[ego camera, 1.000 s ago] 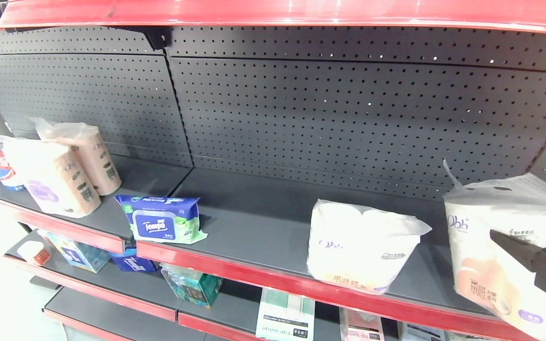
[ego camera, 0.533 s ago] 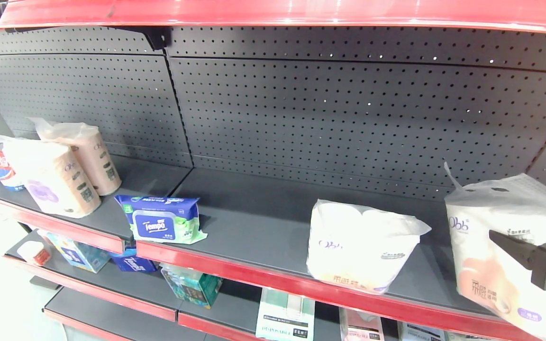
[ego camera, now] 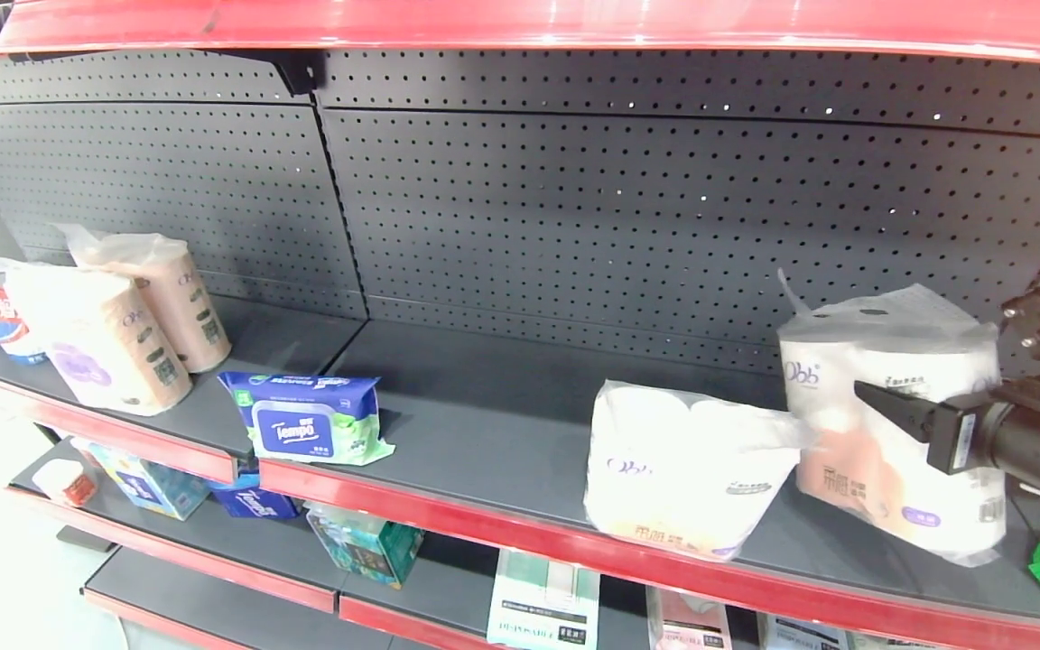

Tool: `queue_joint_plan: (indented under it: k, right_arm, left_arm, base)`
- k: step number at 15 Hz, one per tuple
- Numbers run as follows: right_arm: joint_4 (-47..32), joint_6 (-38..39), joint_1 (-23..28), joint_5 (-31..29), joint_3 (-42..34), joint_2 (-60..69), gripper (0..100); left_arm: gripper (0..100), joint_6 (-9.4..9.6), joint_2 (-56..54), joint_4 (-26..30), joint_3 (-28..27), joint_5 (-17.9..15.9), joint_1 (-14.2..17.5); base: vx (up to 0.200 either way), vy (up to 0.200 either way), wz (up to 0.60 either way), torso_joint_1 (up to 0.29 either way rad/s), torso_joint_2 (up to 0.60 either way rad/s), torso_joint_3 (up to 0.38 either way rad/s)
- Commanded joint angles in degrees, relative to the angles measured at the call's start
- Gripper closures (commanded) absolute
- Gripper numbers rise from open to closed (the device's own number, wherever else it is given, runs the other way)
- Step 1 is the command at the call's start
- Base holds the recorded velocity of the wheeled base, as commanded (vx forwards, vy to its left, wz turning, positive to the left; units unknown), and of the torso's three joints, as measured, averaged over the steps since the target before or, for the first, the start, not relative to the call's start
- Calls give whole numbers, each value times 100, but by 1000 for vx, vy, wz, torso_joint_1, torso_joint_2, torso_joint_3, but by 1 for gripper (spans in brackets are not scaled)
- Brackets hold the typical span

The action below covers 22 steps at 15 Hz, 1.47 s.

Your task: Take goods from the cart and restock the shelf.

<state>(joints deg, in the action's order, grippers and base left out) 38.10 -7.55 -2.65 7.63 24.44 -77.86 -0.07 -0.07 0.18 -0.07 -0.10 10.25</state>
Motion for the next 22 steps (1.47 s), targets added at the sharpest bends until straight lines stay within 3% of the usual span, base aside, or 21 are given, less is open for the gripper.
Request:
queue_joint_plan:
  k: [1, 4, 6, 9, 14, 19, 22]
  right_arm:
    - [58, -98, 133, 423, 333, -687, 100]
    - [708, -168, 159, 986, 614, -1530, 100]
    - [1517, -537, 177, 2155, 764, -2339, 100]
    - [1596, -950, 238, 3640, 1124, -2998, 100]
    - [1622, -1012, 177, 4264, 2311, -3921, 100]
    - [1605, -2172, 581, 5301, 1906, -4237, 100]
    - [1605, -2383, 783, 5486, 1836, -4264, 100]
  left_arm:
    - [0, -1, 7, 8, -1, 1, 3]
    - [0, -1, 7, -1, -1, 1, 3]
    - [0, -1, 7, 8, -1, 1, 3]
    - [0, -1, 7, -1, -1, 1, 3]
    - [0, -1, 7, -1, -1, 1, 3]
    - [0, -1, 7, -1, 7, 1, 3]
    - [0, -1, 7, -1, -1, 1, 3]
  base:
    - [0, 0, 0, 0, 0, 0]
    - [0, 0, 0, 0, 0, 0]
    - [0, 0, 0, 0, 0, 0]
    - [0, 0, 0, 0, 0, 0]
    - [0, 0, 0, 0, 0, 0]
    - [0, 0, 0, 0, 0, 0]
    - [0, 0, 0, 0, 0, 0]
